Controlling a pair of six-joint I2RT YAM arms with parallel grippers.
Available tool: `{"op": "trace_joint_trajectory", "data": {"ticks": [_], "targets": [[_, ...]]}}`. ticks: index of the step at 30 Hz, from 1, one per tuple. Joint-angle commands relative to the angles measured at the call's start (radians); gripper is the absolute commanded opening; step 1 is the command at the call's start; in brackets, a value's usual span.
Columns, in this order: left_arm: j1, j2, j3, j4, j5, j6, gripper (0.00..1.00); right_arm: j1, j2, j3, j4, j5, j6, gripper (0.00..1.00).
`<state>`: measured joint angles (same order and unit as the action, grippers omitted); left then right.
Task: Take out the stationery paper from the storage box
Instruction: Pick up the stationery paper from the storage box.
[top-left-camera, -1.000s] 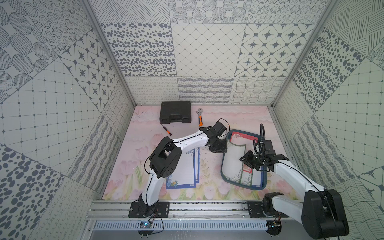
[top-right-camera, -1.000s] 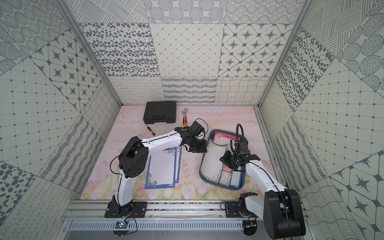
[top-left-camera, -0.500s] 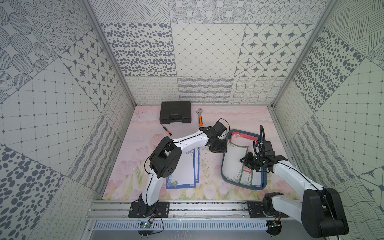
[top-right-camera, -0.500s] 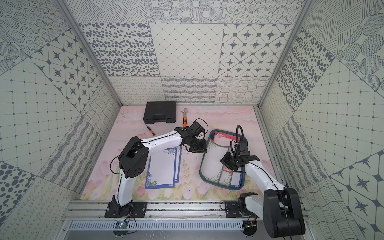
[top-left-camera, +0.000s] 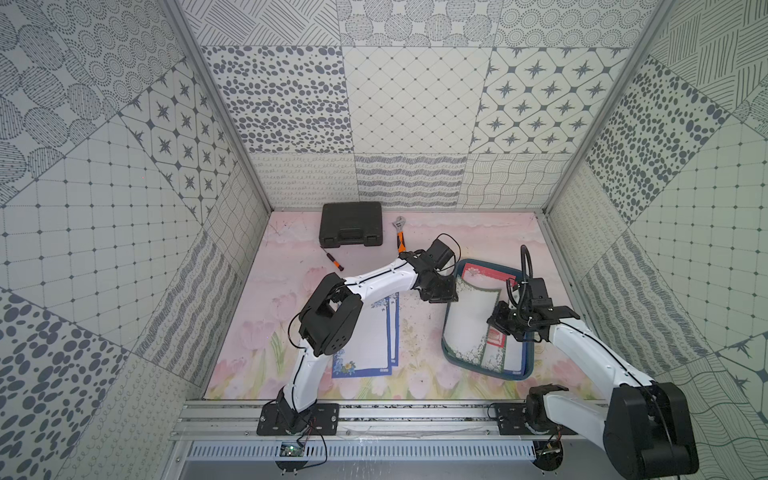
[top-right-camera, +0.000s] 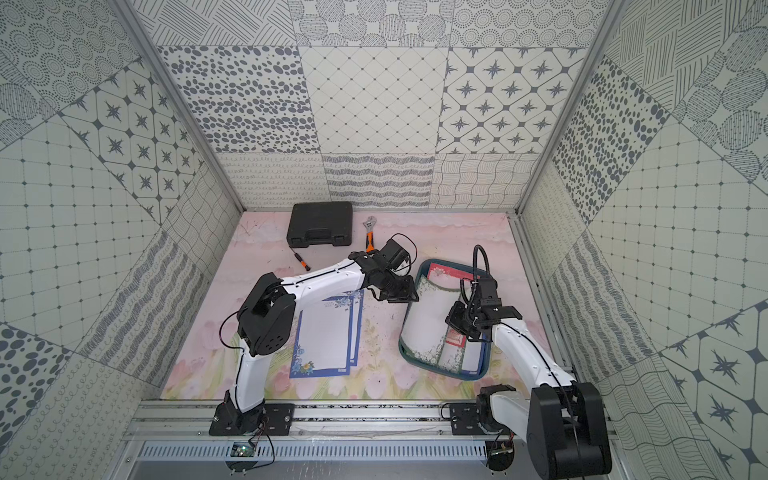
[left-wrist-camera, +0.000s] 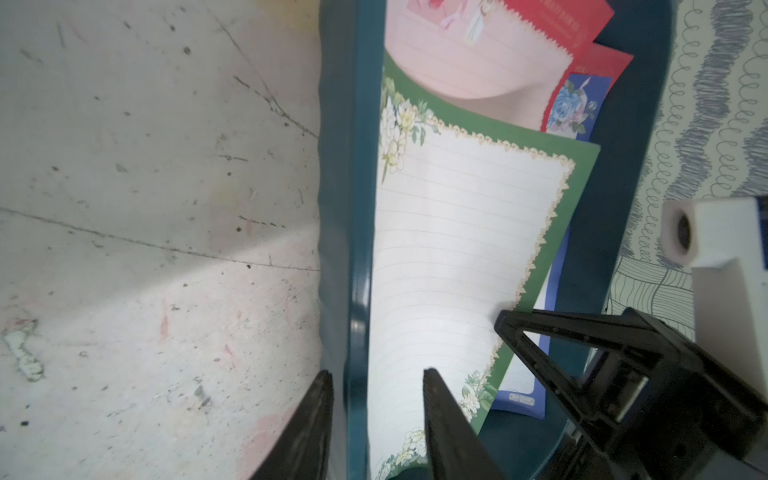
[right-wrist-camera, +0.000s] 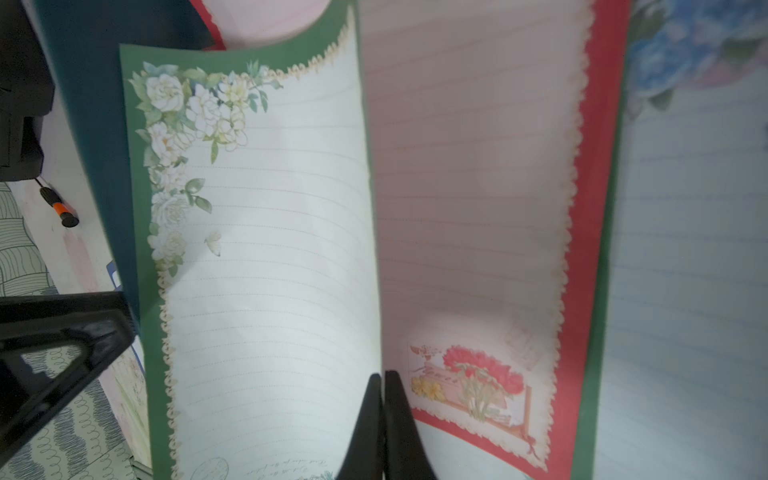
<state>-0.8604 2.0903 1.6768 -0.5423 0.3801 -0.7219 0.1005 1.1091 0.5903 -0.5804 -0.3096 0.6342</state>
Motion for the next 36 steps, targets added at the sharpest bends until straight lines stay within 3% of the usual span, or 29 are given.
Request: {"op": "trace_joint_trajectory", "data": {"ticks": [1,11,20,28,36], "targets": [[-0.007,-0.031,0.037,-0.058,-0.047,0.053,0.42,-0.003,-0.049,0.046,-0.057,0.044,-0.029,0.0],[-0.005,-0.142,0.024,-0.068,-0.152,0.175,0.46,-0.002,-0.167,0.199,-0.215,0.053,-0.072,0.0],[0.029,-0.287,-0.054,0.005,-0.235,0.261,0.46,0.002,-0.214,0.314,-0.139,-0.147,-0.092,0.0],[0.178,-0.509,-0.247,0.144,-0.116,0.333,0.46,0.034,-0.19,0.369,0.14,-0.391,-0.086,0.0],[0.26,-0.698,-0.353,0.211,0.008,0.531,0.51,0.09,-0.146,0.398,0.391,-0.549,-0.128,0.0]]}}
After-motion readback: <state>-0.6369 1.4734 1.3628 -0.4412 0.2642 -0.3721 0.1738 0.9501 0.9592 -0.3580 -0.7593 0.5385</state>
